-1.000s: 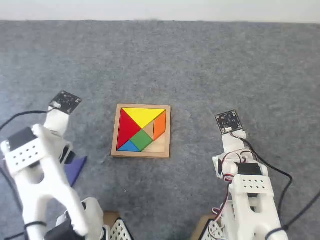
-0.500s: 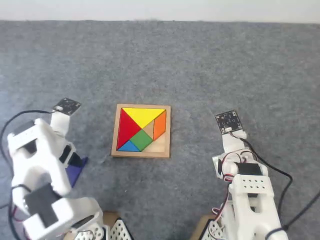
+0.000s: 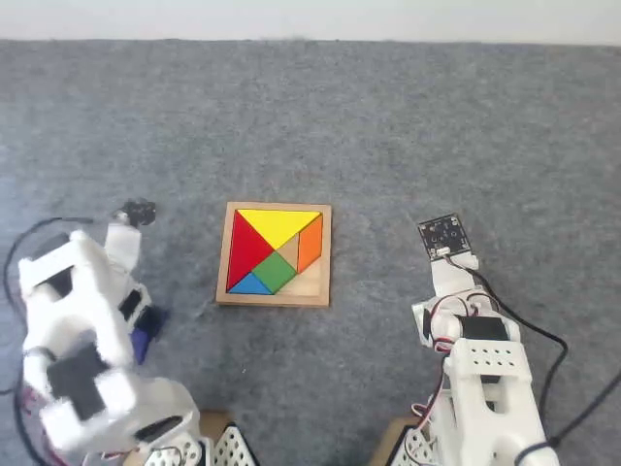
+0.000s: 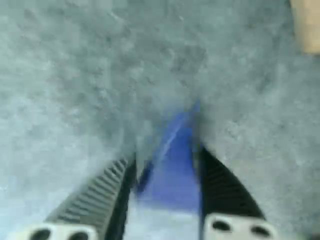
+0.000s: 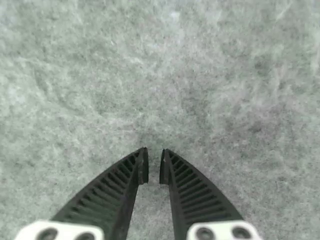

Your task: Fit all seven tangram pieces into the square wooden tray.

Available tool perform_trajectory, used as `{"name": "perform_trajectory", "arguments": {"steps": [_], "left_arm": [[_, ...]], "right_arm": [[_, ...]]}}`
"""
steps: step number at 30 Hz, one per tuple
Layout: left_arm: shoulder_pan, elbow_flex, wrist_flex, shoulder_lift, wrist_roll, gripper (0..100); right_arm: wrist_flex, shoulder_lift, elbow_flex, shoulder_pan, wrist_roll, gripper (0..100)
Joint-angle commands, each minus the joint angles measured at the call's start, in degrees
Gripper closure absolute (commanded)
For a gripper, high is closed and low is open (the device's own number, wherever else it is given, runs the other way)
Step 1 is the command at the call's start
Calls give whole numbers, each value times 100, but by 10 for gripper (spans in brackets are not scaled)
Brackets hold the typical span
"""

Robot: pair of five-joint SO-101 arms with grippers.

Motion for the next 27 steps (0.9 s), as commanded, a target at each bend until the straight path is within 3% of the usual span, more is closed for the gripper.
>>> {"name": "perform_trajectory", "arguments": {"steps": [1, 13, 17, 24, 27], "left_arm": [[-132, 22, 70, 149, -18, 826], [-510, 136, 343, 158, -308, 837], [-791, -171, -360, 44, -35, 914], [-1565, -778, -738, -1152, 79, 919], [-1811, -848, -695, -1890, 105, 859]], "right_arm": [[-75, -127, -35, 48, 53, 937], [-75, -127, -35, 48, 53, 937], [-75, -127, -35, 48, 53, 937], [-75, -127, -35, 48, 53, 937], [-75, -127, -35, 48, 53, 937]]}}
